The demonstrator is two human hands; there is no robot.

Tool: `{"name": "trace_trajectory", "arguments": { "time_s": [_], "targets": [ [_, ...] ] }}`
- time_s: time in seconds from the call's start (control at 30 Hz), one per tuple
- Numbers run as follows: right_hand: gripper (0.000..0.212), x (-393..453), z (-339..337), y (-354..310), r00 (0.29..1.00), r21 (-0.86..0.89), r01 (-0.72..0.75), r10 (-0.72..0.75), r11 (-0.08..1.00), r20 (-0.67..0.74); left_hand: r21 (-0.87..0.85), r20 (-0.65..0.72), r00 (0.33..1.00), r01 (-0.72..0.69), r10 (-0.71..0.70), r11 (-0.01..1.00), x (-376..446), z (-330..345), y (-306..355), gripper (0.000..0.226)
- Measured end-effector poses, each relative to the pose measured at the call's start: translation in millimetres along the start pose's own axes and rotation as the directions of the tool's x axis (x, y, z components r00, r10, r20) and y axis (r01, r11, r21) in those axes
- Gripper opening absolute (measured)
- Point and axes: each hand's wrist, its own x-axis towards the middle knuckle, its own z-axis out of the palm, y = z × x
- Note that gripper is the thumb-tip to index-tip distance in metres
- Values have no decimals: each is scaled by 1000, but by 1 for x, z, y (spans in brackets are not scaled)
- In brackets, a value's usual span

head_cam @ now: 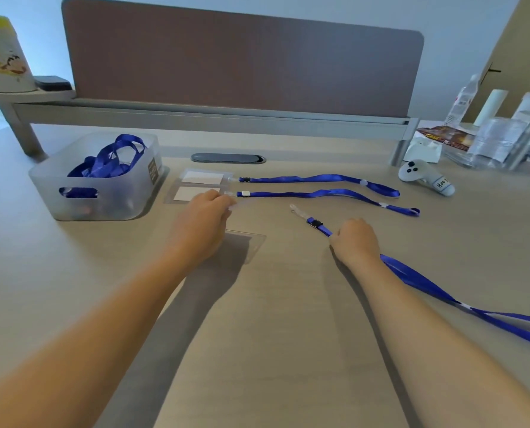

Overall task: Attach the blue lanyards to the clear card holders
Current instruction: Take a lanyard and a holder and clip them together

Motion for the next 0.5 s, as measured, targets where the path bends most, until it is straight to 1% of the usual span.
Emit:
{"name": "trace_trajectory", "arguments": {
  "time_s": [0.03,0.1,0.13,0.23,0.33,0.43,0.5],
  "targets": [
    [35,0,0,-2,1000,39,-7,8,999,-4,-3,-7,1000,1,-1,1000,-1,-1,-1,31],
    [42,2,3,-7,1000,71,12,-10,997,-20,-8,-18,1000,3,-3,1000,-1,-3,-4,31],
    [41,3,5,-10,1000,50,28,-27,998,-15,-10,-19,1000,5,-5,1000,-1,-3,-5,31],
    [27,2,10,-20,996,-28,84,-83,996,13,-19,-24,1000,10,-10,1000,0,-2,-12,31],
    [25,2,12,-29,996,54,80,-81,995,22,-23,-33,999,9,-10,1000,2,-1,-16,33],
    [20,1,11,-32,991,131,109,-119,985,67,-49,-55,998,17,-20,999,2,0,-17,33],
    [18,-5,6,-37,986,216,123,-144,969,86,-62,-82,997,8,-13,998,2,-1,-16,32]
  ]
}}
